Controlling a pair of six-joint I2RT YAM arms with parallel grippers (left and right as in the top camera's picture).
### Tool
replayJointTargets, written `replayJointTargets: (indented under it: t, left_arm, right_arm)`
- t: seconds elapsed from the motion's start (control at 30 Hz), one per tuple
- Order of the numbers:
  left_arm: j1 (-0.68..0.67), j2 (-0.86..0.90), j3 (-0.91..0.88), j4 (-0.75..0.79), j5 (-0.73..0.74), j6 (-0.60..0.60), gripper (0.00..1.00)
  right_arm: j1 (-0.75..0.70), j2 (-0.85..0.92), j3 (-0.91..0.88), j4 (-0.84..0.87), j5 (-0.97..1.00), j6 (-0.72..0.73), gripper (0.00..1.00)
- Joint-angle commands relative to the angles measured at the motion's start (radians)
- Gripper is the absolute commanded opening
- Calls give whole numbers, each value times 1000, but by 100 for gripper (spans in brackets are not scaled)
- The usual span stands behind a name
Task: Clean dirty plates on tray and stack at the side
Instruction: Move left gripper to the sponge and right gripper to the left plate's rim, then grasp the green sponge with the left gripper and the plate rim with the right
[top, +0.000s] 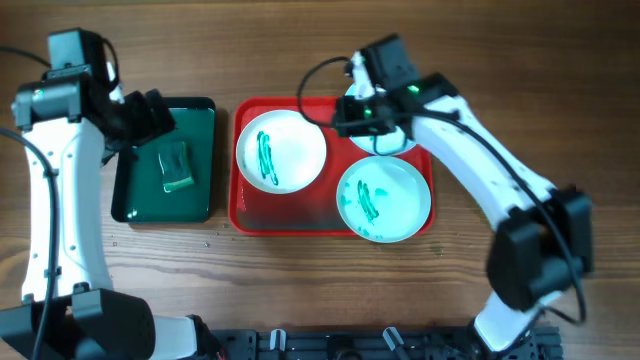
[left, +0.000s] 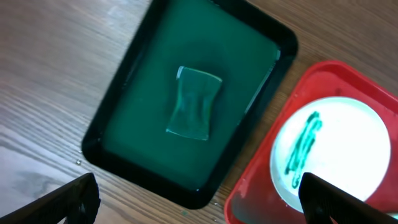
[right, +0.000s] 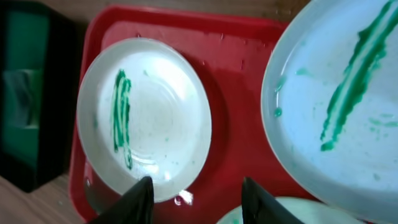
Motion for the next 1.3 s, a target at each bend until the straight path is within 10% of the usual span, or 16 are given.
replayJointTargets:
  t: [0.0, 0.63, 0.83, 1.27]
  left_arm:
    - [20, 10, 14, -1, -11, -16, 100]
    - [21, 165, 13, 0, -11, -16, 95]
    - [20, 167, 3, 15, -10, -16, 67]
    - [19, 222, -196, 242, -10, 100, 52]
  right_arm:
    - [30, 149, 152, -72, 76, -13, 42]
    - [87, 392, 206, -103, -7, -14, 18]
    - [87, 394, 206, -96, 7, 5, 7]
    - [87, 394, 206, -89, 0, 4, 4]
